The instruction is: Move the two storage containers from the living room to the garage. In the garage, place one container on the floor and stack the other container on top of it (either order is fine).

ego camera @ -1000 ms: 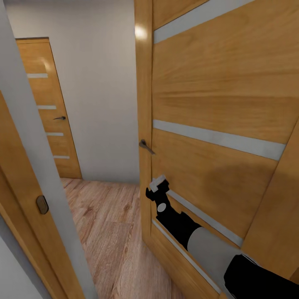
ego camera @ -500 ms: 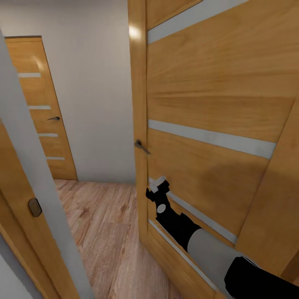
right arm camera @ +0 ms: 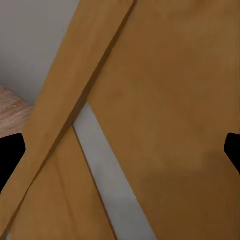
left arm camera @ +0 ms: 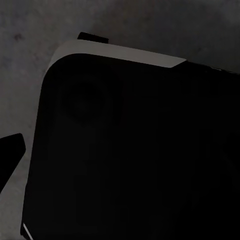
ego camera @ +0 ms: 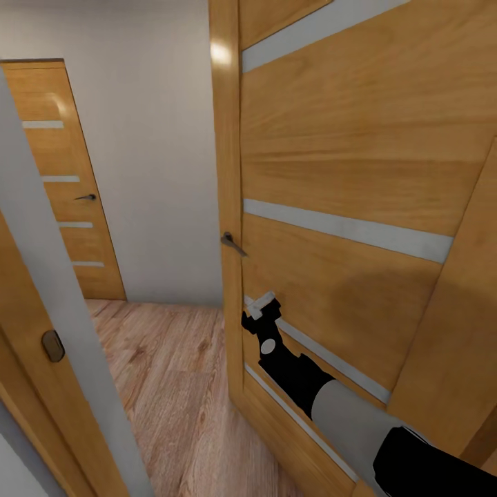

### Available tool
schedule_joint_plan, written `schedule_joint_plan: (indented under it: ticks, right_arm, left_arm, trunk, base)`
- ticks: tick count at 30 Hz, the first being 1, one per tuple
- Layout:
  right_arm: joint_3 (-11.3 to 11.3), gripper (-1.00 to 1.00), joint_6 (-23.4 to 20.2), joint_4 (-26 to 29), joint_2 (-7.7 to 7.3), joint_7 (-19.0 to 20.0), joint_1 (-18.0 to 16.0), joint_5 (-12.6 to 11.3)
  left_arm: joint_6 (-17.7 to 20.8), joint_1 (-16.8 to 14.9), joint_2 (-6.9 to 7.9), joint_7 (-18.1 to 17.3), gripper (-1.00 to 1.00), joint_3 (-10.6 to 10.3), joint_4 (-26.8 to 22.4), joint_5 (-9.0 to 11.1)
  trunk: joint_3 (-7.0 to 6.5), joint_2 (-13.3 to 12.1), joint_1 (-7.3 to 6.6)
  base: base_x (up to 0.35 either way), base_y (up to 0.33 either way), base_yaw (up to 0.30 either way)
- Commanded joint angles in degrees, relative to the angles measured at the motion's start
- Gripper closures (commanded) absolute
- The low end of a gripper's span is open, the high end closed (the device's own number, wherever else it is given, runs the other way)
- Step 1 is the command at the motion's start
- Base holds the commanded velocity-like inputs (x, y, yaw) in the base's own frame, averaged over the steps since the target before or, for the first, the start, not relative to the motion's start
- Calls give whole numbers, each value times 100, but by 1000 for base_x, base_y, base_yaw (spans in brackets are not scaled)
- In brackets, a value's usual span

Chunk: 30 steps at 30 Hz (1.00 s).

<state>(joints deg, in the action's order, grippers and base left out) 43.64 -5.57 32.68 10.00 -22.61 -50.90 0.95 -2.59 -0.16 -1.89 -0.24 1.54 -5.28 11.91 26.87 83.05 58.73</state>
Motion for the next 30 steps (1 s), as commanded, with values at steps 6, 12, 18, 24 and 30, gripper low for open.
schedule_joint_plan:
  ticks: [6,12,18,24,30]
  right_arm:
    - [32,-100,-53,6,0,-44,-8,16]
    - [30,-100,-65,9,0,-43,-8,12]
    - [30,-100,-63,27,0,-47,-8,11]
    - [30,-100,-122,35,0,-54,-8,11]
    - [30,-100,-104,42,0,-54,-8,11]
  left_arm:
    - [-14,-2,-3,-2,-100,17,1,30]
    - [-14,-2,3,-2,-100,21,1,33]
    - [-14,-2,4,-2,-100,19,1,32]
    - [-14,-2,4,-2,-100,16,1,32]
    - [-15,-2,4,-2,-100,14,1,31]
  trunk:
    - [6,3,0]
    - [6,3,0]
    - [6,3,0]
    - [6,3,0]
    - [6,3,0]
  base:
    - [0,-120,0]
    - [0,-124,0]
    - [0,-16,4]
    - [0,-2,172]
    - [0,0,134]
